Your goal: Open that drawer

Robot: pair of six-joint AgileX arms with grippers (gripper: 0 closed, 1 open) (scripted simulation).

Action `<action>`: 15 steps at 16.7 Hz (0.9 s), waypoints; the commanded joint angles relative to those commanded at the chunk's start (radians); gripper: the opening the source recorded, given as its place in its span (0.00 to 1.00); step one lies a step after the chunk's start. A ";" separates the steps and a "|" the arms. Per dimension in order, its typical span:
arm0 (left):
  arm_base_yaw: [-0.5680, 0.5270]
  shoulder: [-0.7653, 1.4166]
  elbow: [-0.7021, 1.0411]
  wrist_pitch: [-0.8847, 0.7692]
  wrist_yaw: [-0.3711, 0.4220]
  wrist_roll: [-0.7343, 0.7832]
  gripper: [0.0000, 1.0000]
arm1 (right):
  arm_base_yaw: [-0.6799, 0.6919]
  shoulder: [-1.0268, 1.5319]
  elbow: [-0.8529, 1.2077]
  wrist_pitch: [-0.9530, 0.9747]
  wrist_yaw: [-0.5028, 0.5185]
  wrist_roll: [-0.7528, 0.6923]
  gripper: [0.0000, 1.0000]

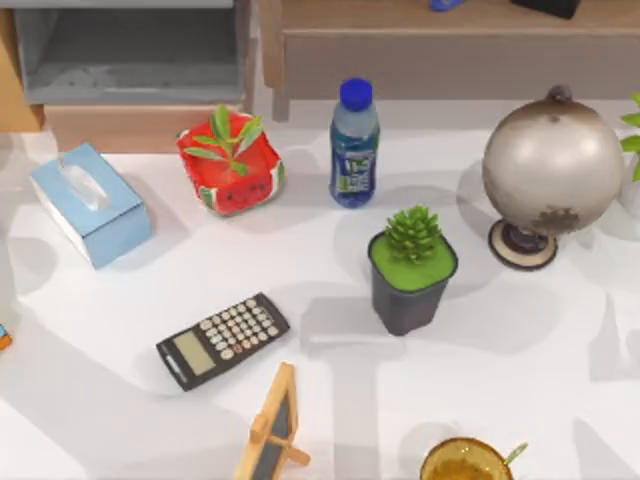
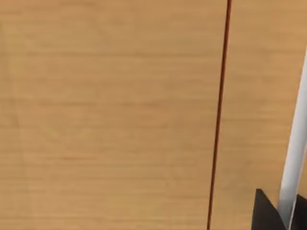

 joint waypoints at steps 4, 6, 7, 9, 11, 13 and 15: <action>0.000 0.000 0.000 0.000 0.000 0.000 0.00 | 0.000 0.000 0.000 0.000 0.000 0.000 1.00; 0.005 0.006 -0.005 -0.006 0.001 -0.005 0.00 | 0.000 0.000 0.000 0.000 0.000 0.000 1.00; 0.011 -0.003 -0.018 0.004 0.004 -0.005 0.00 | 0.000 0.000 0.000 0.000 0.000 0.000 1.00; 0.026 -0.030 -0.077 0.034 0.018 -0.007 0.00 | 0.000 0.000 0.000 0.000 0.000 0.000 1.00; 0.045 -0.060 -0.170 0.070 0.039 -0.007 0.00 | 0.000 0.000 0.000 0.000 0.000 0.000 1.00; 0.063 -0.093 -0.245 0.111 0.058 -0.004 0.00 | 0.000 0.000 0.000 0.000 0.000 0.000 1.00; 0.074 -0.117 -0.277 0.138 0.069 -0.002 0.00 | 0.000 0.000 0.000 0.000 0.000 0.000 1.00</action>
